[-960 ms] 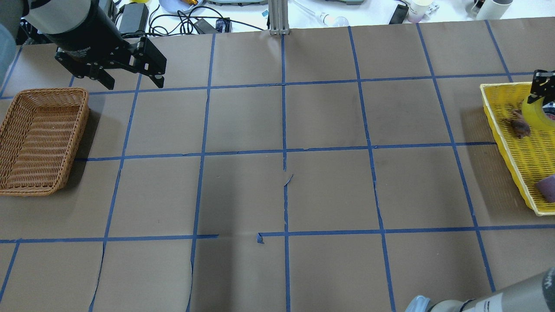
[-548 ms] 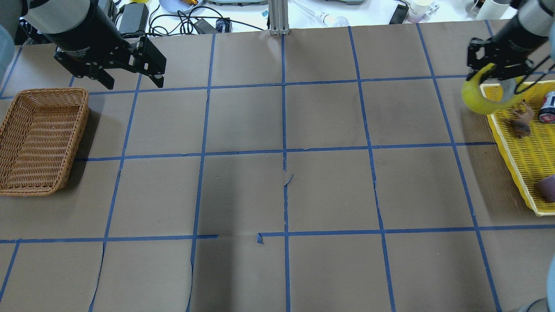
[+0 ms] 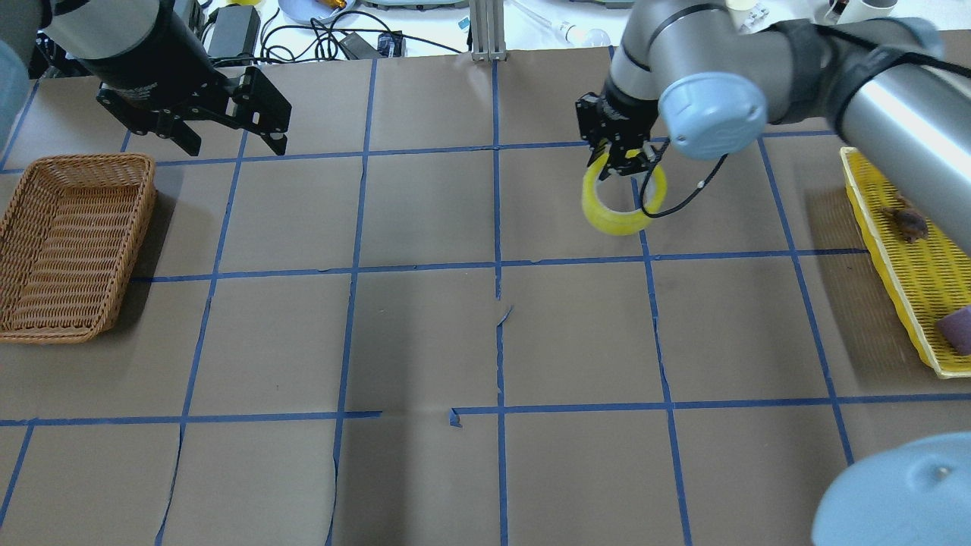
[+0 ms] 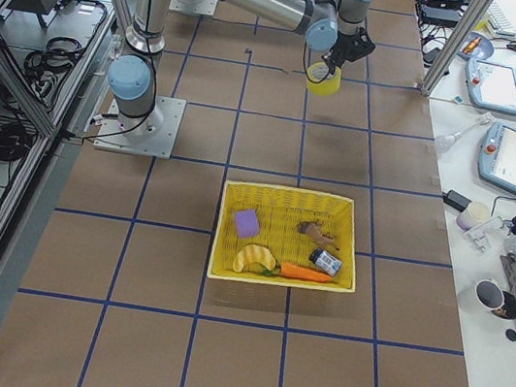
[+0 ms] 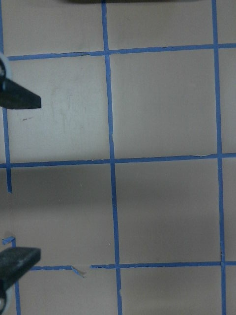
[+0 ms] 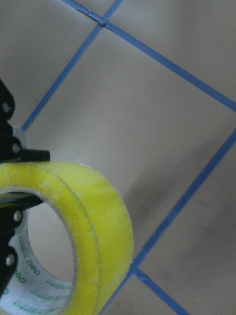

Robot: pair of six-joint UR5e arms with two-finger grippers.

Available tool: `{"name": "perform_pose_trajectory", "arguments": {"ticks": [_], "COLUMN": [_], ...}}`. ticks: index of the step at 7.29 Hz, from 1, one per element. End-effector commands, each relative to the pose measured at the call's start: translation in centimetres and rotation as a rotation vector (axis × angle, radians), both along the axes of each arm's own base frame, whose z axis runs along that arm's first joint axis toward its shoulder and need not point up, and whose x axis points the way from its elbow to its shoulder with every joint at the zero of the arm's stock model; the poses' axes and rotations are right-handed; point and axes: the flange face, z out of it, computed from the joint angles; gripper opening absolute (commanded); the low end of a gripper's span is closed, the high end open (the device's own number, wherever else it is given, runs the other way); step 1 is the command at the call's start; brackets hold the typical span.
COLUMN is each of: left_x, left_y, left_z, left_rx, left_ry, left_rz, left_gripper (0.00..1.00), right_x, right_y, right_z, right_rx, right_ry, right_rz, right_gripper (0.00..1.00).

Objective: Transfer tape with both arms
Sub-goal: 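Carry the tape roll with the right gripper to the table center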

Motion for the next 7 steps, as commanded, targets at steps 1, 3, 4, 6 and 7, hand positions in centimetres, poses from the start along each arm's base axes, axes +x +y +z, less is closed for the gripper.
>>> {"name": "perform_pose_trajectory", "arguments": {"ticks": [1, 3, 4, 6, 7], "left_x": [-0.1, 0.0, 0.1, 0.0, 0.1], "left_y": [0.0, 0.3, 0.3, 0.4, 0.4], "left_z": [0.0, 0.3, 0.3, 0.0, 0.2], "left_rx": [-0.001, -0.005, -0.004, 0.005, 0.002], "left_ry": [0.0, -0.005, -0.002, -0.005, -0.002], "left_rz": [-0.022, -0.02, -0.019, -0.02, -0.02], "left_gripper": [1.0, 1.0, 1.0, 1.0, 1.0], "right_x": [7.7, 9.9, 10.3, 11.6, 11.5], "right_y": [0.7, 1.6, 1.8, 2.5, 2.8], "right_z": [-4.9, -7.0, -7.9, -8.5, -9.3], "right_rx": [0.034, 0.086, 0.103, 0.129, 0.149], "right_ry": [-0.077, -0.1, -0.098, -0.12, -0.11], "right_rz": [-0.14, -0.168, -0.164, -0.168, -0.167], "right_gripper": [0.0, 0.0, 0.0, 0.0, 0.0]}}
